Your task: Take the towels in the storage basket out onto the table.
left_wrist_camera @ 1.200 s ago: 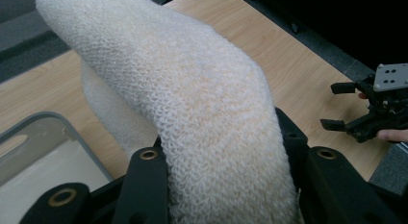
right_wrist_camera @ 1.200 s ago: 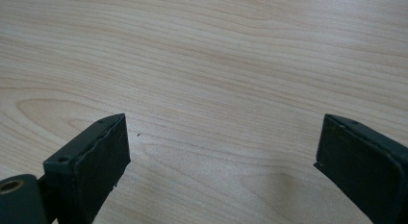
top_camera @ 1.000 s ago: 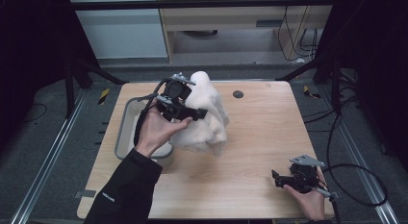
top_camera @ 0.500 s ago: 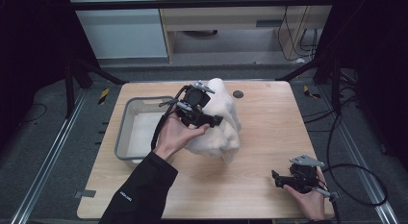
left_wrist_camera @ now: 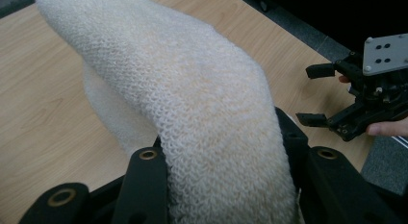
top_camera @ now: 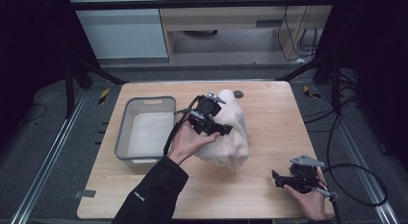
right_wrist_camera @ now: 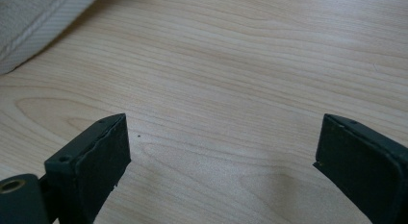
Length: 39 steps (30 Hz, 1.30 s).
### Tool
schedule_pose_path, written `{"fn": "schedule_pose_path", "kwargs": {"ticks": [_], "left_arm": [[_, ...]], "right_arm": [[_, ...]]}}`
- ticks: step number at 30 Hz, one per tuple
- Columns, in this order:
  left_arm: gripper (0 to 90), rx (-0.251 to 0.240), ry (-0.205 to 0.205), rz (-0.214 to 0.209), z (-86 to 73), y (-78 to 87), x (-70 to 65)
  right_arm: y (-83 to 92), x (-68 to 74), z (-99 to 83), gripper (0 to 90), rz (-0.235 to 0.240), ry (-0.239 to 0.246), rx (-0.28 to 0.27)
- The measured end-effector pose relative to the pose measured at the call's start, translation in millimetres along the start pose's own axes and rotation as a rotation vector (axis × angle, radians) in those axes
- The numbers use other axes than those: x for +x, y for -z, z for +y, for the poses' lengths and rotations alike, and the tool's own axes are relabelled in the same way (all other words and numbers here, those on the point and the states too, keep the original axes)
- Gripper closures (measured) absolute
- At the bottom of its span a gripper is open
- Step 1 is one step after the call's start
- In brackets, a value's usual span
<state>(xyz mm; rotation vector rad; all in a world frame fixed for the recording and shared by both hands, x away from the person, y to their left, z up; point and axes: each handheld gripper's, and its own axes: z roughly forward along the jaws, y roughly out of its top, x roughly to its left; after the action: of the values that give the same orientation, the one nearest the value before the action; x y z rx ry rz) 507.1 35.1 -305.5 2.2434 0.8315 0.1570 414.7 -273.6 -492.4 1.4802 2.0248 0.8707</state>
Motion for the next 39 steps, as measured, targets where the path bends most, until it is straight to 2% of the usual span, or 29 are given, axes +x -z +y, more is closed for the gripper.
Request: {"fn": "schedule_pose_path", "kwargs": {"ticks": [6, 8, 16, 27, 39], "left_arm": [[58.0, 0.013, -0.002, 0.001, -3.2, -11.7, -0.4], [57.9, 0.018, 0.001, 0.002, -6.4, -21.4, 0.3], [57.3, 0.015, 0.003, 0.000, -11.6, -39.5, 1.4], [55.9, 0.057, 0.029, 0.010, -23.2, -72.1, 4.9], [53.9, 0.087, 0.047, 0.025, -32.9, -92.0, 10.3]], "right_arm": [[-0.3, -0.4, -0.4, 4.9, -0.006, -0.004, -0.005], [0.4, -0.2, -0.5, 4.9, -0.004, -0.008, -0.010], [-0.4, -1.5, -0.7, 5.2, -0.007, -0.003, -0.013], [-1.4, -2.4, -1.4, 5.3, -0.016, -0.002, -0.019], [-1.9, -2.1, -1.7, 5.3, -0.018, 0.001, -0.015]]}}
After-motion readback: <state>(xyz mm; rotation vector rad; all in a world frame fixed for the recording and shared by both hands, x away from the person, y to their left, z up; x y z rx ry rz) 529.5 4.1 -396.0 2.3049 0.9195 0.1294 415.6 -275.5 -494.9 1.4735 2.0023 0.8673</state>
